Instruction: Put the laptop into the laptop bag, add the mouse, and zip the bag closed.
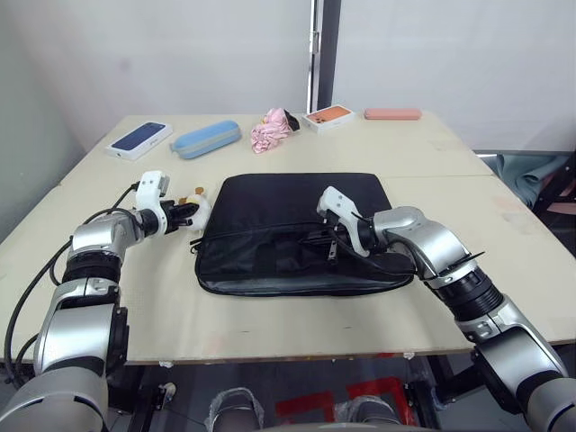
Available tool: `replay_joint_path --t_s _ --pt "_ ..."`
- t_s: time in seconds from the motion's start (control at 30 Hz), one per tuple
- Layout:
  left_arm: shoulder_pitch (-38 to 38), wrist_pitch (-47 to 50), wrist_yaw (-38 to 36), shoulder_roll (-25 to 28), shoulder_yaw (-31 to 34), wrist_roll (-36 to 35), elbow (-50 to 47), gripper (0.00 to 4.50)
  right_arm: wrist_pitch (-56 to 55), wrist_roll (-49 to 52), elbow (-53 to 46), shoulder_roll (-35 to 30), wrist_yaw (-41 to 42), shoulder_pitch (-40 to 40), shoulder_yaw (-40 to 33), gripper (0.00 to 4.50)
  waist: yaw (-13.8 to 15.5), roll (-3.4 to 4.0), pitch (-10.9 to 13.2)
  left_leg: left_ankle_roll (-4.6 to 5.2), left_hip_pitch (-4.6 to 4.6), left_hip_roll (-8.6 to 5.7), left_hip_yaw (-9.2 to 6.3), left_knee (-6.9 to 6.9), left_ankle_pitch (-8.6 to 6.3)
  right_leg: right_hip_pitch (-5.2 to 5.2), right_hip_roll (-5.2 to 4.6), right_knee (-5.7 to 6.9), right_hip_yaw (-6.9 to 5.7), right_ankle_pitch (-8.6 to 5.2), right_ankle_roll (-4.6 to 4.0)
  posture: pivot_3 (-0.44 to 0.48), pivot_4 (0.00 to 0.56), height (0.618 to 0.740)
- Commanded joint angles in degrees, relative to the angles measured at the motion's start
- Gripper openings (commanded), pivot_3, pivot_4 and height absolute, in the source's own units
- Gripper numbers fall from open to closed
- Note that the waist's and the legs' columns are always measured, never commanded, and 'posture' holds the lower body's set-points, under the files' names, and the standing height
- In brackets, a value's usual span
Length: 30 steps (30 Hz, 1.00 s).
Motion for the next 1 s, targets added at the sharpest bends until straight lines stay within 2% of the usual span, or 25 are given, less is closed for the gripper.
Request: replay_joint_path --t_s 0.03,0.2,0.3,0.5,0.73,0.8,0.9,1.0 --pt "5.5 7.2 -3.6 3.5 3.9 -5.8 -14.2 0.03 1.8 -2.4 2.5 -1.0 -2.1 1.3 0.6 0.0 -0.2 0.02 0.0 -0.01 -0.03 0.02 0.01 -0.07 0.0 -0.01 0.0 -0.1 0.0 0.0 0.0 0.0 0.15 0.74" --pt "13.8 15.3 -4.6 4.6 6.7 -12.2 -29.6 0.03 0.8 -2.9 4.0 -0.4 -1.9 1.1 1.2 0.0 0.1 0.04 0.0 -0.03 -0.07 0.01 0.04 -0.23 0.0 -0.01 0.01 -0.29 -0.1 -0.01 0.0 0.0 0.15 0.74" --pt "17.2 18.0 -5.1 5.5 7.6 -14.8 -35.0 0.03 0.3 -3.1 4.7 -0.3 -1.6 1.0 1.6 0.0 0.0 0.03 0.0 -0.03 -0.04 0.01 0.06 -0.35 -0.01 -0.01 0.01 -0.32 -0.09 -0.02 0.01 0.0 0.15 0.74" --pt "26.5 18.2 -9.7 11.8 9.5 -16.1 -38.9 0.03 -0.2 -3.1 5.6 0.2 -1.3 0.5 2.2 0.0 -0.7 0.04 0.0 -0.05 0.04 0.01 0.06 -0.92 -0.01 -0.09 0.02 -0.53 -0.18 -0.03 0.03 0.0 0.15 0.74" --pt "39.7 16.6 -21.7 16.7 16.3 -22.1 -43.9 0.03 -0.4 -3.2 5.8 0.2 -0.7 0.4 2.5 0.0 -1.5 0.03 0.0 -0.06 -0.01 0.01 0.1 -1.01 -0.02 -0.06 0.1 -0.86 -0.19 -0.03 0.03 0.0 0.15 0.74" --pt "43.6 16.9 -23.7 17.6 15.9 -22.4 -45.5 0.03 -0.4 -3.2 5.9 0.3 -0.6 0.4 2.5 0.0 -1.6 0.03 0.0 -0.06 0.0 0.01 0.11 -1.01 -0.02 -0.05 0.11 -0.89 -0.18 -0.03 0.03 0.0 0.15 0.74" --pt "51.7 13.2 -26.9 20.1 11.6 -18.6 -49.8 0.03 -0.1 -3.0 5.4 0.4 -0.6 0.6 2.5 0.0 -1.9 0.04 0.0 -0.07 0.02 0.01 0.15 -1.09 -0.02 -0.07 0.11 -0.95 -0.15 -0.04 0.04 0.0 0.15 0.74" --pt "55.2 10.2 -27.1 20.9 9.4 -16.5 -51.4 0.03 0.2 -2.9 4.9 0.3 -0.4 0.9 2.6 0.0 -1.8 0.02 0.0 -0.07 0.04 0.02 0.17 -1.25 -0.03 -0.05 0.11 -1.09 -0.17 -0.05 0.06 0.0 0.15 0.74"
